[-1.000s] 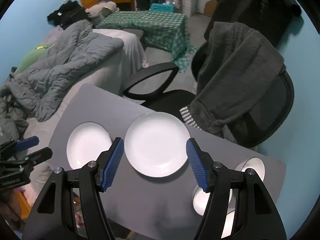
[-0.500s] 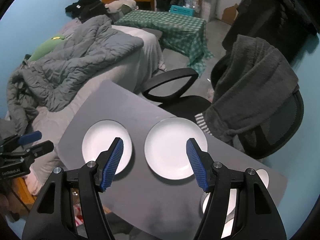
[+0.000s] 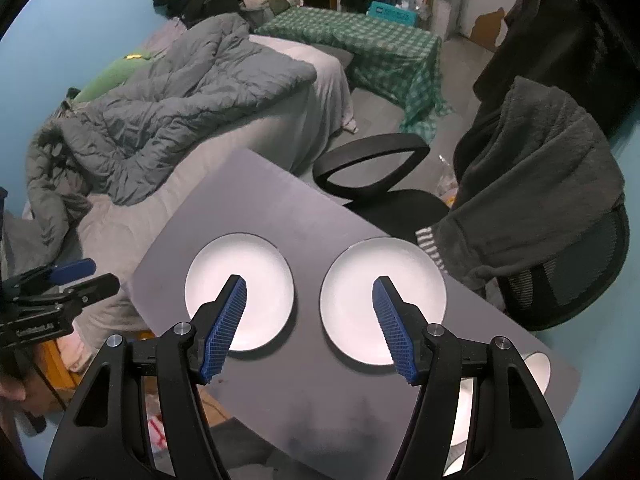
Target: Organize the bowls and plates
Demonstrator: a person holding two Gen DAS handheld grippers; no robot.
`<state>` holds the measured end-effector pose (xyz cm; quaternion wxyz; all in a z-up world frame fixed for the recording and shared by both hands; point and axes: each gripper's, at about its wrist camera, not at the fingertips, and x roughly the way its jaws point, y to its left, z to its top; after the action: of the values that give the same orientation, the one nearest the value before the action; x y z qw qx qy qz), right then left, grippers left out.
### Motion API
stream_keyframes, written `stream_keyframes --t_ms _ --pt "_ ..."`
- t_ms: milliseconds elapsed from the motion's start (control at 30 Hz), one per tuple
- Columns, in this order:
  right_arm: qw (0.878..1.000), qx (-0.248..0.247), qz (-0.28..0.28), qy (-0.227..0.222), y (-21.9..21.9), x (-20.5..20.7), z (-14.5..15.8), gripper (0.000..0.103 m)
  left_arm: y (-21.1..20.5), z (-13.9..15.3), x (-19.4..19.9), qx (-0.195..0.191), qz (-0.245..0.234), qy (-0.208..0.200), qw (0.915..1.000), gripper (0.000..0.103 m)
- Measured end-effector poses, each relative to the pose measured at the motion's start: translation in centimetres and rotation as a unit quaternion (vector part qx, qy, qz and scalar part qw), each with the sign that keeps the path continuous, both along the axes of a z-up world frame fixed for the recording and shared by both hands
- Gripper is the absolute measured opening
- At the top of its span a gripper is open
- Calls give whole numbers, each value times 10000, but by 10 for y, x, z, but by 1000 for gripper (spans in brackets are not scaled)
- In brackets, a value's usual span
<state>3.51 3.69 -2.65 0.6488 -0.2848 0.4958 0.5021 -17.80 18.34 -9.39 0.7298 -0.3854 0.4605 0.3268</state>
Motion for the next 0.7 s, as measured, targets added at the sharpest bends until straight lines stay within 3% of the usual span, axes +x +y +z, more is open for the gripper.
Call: stream_keyframes --t_ms 300,700 --pt "9992 -217 179 293 21 -3 -36 65 20 -34 0 -137 45 119 9998 72" --pt "9944 -493 913 173 63 -25 -109 65 37 -91 9 -136 -290 327 9989 72"
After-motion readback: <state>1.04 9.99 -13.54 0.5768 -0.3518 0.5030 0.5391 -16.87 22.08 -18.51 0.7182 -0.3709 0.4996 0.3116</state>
